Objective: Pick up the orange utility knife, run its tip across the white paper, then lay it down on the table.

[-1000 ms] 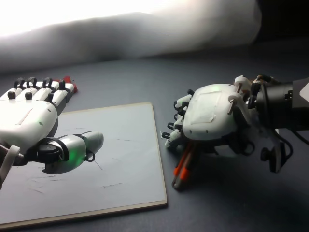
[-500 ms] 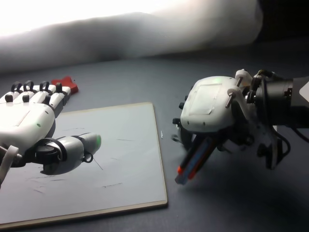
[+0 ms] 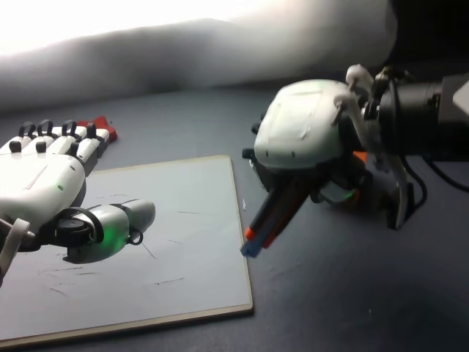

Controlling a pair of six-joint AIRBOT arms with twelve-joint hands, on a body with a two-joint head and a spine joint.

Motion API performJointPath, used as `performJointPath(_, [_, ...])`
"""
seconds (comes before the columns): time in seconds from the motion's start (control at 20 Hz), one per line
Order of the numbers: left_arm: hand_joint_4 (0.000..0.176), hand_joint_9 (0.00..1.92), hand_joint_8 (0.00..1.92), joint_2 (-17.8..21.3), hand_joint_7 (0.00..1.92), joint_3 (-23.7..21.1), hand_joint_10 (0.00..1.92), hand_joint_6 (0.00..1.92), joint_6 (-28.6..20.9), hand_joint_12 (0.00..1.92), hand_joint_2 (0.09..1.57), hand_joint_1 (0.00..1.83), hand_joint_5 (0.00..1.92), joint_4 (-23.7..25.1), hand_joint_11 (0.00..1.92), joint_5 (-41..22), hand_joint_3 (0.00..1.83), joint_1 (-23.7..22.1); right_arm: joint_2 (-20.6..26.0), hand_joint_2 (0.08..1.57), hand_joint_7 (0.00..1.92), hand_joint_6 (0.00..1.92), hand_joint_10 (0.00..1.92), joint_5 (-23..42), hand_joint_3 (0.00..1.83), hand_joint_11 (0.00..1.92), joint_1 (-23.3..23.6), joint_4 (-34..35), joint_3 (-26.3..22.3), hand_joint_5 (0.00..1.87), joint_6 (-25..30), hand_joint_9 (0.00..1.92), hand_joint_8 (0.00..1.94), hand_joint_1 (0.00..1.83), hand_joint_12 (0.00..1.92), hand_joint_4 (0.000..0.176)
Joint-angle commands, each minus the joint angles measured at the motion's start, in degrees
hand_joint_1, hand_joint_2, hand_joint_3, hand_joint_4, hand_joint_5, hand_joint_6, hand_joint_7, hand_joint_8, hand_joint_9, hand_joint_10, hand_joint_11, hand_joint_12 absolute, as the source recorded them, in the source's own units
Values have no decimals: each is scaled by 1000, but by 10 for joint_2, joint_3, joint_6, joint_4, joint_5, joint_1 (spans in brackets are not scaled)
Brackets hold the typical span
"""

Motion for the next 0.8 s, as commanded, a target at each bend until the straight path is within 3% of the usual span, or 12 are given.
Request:
performJointPath(0.0, [0, 0, 0, 0, 0, 1, 0, 0, 1, 148, 1281, 9, 0, 41, 0, -41, 0, -7, 4, 1209, 1563, 1921, 1921, 1, 120, 1711, 6, 37, 4, 1350, -37, 1671, 1941, 1546, 1921, 176])
performJointPath(0.1, [0, 0, 0, 0, 0, 4, 0, 0, 1, 149, 1281, 0, 0, 41, 0, -41, 0, -7, 4, 1213, 1564, 1921, 1921, 87, 108, 1715, 12, 155, 26, 1313, -178, 1673, 1941, 1539, 1921, 176])
performJointPath(0.2, [0, 0, 0, 0, 0, 13, 0, 0, 1, 148, 1282, 0, 0, 41, 0, -41, 0, -6, -1, 1210, 1558, 1921, 1921, 109, 104, 1714, 20, 215, 45, 1313, -253, 1669, 1941, 1544, 1921, 176])
performJointPath(0.3, [0, 0, 0, 0, 0, 24, 0, 0, -3, 147, 1290, 0, 0, 40, 0, -41, 4, -6, -10, 1220, 1547, 1921, 1921, 131, 103, 1707, 18, 314, 64, 1311, -374, 1661, 1941, 1541, 1921, 176])
performJointPath(0.4, [0, 0, 0, 0, 0, 45, 0, 0, -8, 166, 1289, 0, 0, 37, 0, -41, 2, -6, -32, 1228, 1546, 1921, 1921, 206, 98, 1708, 3, 453, 103, 1309, -586, 1661, 1941, 1532, 1921, 176])
performJointPath(0.5, [0, 0, 0, 0, 0, 65, 0, 0, -12, 176, 1280, 0, 0, 33, 0, -33, 0, -4, -48, 1223, 1537, 1921, 1921, 248, 85, 1713, -12, 536, 123, 1328, -703, 1660, 1941, 1544, 1921, 176])
performJointPath(0.6, [0, 0, 0, 0, 0, 82, 0, 0, -21, 145, 1282, 0, 0, 29, 0, -24, 0, 1, -59, 1223, 1547, 1921, 1921, 263, 82, 1722, -23, 571, 130, 1336, -765, 1666, 1941, 1539, 1921, 176])
performJointPath(0.7, [0, 0, 0, 0, 0, 100, 0, 0, -36, 164, 1286, 3, 0, 27, 0, -20, 1, 10, -68, 1230, 1546, 1921, 1921, 264, 80, 1721, -32, 580, 130, 1328, -788, 1662, 1941, 1527, 1921, 176])
performJointPath(0.75, [0, 0, 0, 0, 0, 118, 0, 0, -51, 141, 1284, 0, 0, 27, 0, -13, 0, 19, -82, 1238, 1531, 1921, 1921, 231, 78, 1718, -37, 593, 129, 1305, -795, 1657, 1941, 1524, 1921, 176])
